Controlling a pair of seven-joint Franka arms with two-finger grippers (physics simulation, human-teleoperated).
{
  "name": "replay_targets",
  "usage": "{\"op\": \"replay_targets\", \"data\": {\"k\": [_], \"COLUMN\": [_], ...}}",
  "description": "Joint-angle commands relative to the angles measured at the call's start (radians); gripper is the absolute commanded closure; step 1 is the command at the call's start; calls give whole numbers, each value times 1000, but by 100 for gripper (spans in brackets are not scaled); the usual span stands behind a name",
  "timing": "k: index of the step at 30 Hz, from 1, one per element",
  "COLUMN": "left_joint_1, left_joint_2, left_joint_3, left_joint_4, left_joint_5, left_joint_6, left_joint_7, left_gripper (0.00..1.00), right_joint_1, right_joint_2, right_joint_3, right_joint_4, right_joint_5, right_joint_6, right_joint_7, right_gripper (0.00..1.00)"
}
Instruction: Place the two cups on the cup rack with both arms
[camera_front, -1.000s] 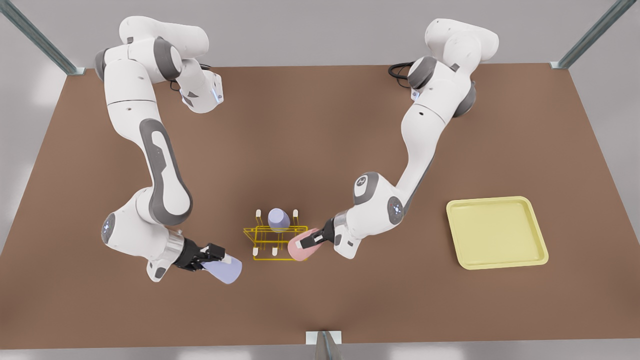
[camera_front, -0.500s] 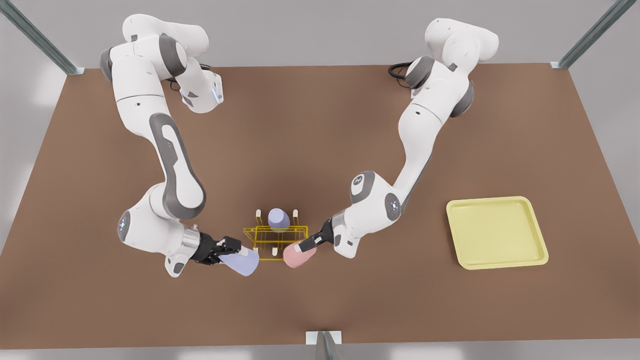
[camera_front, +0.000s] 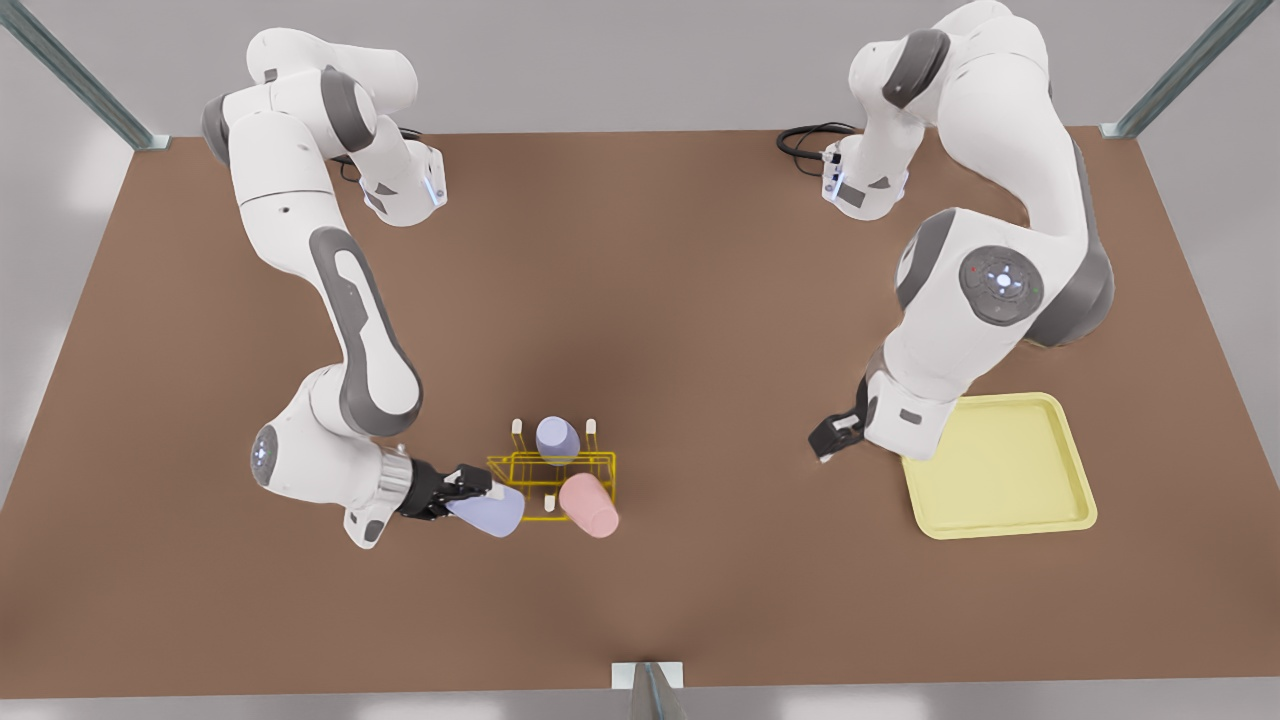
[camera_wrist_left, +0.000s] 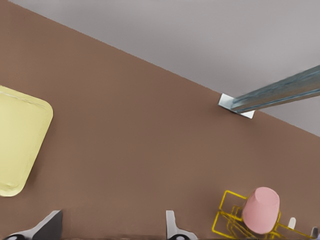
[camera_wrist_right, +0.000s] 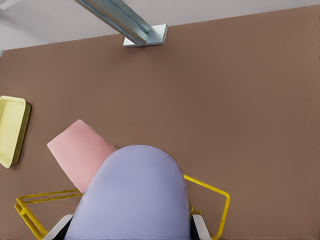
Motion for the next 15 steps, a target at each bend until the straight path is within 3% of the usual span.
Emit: {"op": "replay_targets", "data": {"k": [1, 2, 5, 6, 15], "left_joint_1": [59, 73, 128, 143, 145], "left_joint_2": [-227, -315, -308, -310, -316], "left_joint_3": [0, 0, 5, 3, -3], "left_joint_4": [-309, -439, -409, -409, -383], "left_joint_5": [109, 67, -17, -23, -37], "left_joint_6": [-207, -130, -225, -236, -293], "left_joint_7": [721, 721, 713, 713, 713], "left_gripper": [0, 0, 0, 0, 0], "right_joint_1": [4, 5, 8, 10, 13], "right_joint_2": [2, 2, 3, 3, 11], "right_joint_3": [0, 0, 0, 0, 0], "right_joint_4": [0, 0, 0, 0, 5], "right_joint_5": [-11, -11, -11, -11, -12], "right_joint_6": [-5, -5, -5, -5, -4], "right_joint_7": [5, 6, 6, 6, 14], "right_gripper": [16, 15, 9, 0, 0]}}
